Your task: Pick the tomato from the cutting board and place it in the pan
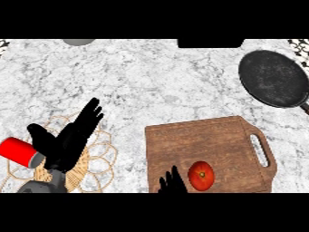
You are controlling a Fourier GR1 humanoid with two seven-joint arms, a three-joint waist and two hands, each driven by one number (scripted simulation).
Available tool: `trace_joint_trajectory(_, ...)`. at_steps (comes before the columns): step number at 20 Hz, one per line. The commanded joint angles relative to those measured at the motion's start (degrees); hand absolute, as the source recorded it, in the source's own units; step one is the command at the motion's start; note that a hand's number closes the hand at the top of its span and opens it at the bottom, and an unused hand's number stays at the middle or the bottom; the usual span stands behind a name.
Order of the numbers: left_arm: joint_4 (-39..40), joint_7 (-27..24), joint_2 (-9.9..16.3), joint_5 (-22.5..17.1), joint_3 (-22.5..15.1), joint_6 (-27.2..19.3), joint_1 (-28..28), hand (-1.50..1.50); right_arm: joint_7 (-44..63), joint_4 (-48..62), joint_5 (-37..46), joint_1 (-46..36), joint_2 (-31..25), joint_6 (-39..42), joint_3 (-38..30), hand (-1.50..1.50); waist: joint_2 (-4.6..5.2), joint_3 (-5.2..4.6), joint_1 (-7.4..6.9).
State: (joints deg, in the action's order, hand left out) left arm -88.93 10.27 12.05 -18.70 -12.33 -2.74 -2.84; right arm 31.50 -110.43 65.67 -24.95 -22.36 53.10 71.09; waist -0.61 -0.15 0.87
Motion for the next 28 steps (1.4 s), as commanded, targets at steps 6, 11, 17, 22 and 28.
trace_joint_trajectory(6, -1.2, 0.9, 0.2, -0.6, 1.5, 2.7, 0.5, 0.0, 8.9, 5.7, 7.2, 6.8, 7.4, 2.0, 3.4, -1.5, 0.53, 0.14, -0.93)
trace_joint_trajectory(11, 0.3, 0.9, -0.6, -0.5, 2.6, 2.6, -1.4, 0.0, 6.2, 3.5, 8.8, 3.3, -1.0, -2.0, 3.6, -1.5, 0.54, 0.16, -1.02)
trace_joint_trajectory(17, 0.7, 1.6, -1.2, 0.5, 3.7, 3.3, -1.8, 0.0, 3.8, 3.6, 12.3, 2.3, -1.0, -0.2, 1.4, -1.5, 0.58, 0.15, -0.97)
trace_joint_trajectory(22, 5.0, -1.2, -3.9, 2.8, 3.5, 3.6, -3.6, 0.0, 0.8, 4.6, 14.7, 4.8, -3.3, -3.5, -0.1, -1.5, 0.62, 0.14, -0.77)
trace_joint_trajectory(28, 1.7, 3.5, -2.8, 2.1, 5.2, 3.9, -3.2, 0.0, -5.5, 14.3, 17.6, 1.0, -2.5, -11.6, -3.6, -1.5, 0.66, 0.16, -1.07)
